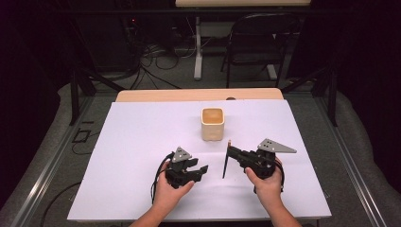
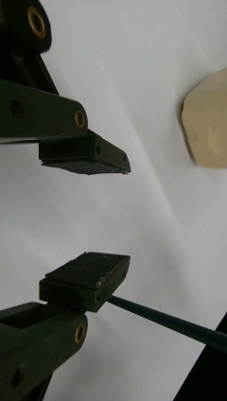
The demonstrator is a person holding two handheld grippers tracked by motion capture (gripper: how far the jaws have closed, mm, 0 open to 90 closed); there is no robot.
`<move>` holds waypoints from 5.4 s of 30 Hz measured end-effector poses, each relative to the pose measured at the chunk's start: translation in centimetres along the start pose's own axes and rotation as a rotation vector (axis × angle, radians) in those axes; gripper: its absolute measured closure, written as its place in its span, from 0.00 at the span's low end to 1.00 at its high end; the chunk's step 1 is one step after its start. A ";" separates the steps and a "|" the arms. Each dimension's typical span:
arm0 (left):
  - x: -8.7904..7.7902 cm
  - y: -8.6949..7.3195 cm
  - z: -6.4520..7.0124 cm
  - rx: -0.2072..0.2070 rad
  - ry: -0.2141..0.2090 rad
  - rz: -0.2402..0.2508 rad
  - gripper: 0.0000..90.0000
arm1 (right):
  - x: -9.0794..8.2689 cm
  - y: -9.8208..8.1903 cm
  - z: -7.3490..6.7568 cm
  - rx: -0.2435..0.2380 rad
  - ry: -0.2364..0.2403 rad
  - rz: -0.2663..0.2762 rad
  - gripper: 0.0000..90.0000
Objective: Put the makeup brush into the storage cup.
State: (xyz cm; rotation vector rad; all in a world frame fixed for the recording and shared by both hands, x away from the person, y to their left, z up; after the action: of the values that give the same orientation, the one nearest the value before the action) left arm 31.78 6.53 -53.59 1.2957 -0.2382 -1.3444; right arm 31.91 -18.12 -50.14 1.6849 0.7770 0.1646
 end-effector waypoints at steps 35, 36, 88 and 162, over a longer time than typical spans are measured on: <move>-2.6 -0.7 -2.2 0.011 0.080 0.009 0.39 | 2.6 5.9 2.8 -0.087 -0.110 0.034 0.93; -2.6 -0.7 -2.2 0.011 0.080 0.009 0.39 | 2.6 5.9 2.8 -0.083 -0.110 0.034 0.93; -2.8 -1.0 -2.8 -0.033 0.082 0.031 0.39 | 6.2 13.4 0.8 -0.200 -0.159 0.067 0.93; -2.9 -1.0 -3.0 -0.037 0.082 0.033 0.39 | 12.6 8.3 1.9 -0.253 -0.253 -0.050 0.93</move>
State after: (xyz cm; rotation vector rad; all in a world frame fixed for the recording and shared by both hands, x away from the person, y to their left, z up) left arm 32.60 10.80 -53.94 1.3077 -0.1766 -1.2595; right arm 45.86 -12.98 -46.77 1.4129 0.5821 0.0128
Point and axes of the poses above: each handheld gripper's, and its own axes: x roughly forward along the jaws, y roughly out of its top, z roughly to its right, the point moved 2 cm from there along x, roughly forward along the jaws, and after that the axes turned 14 degrees about -y, right-handed, at the moved point
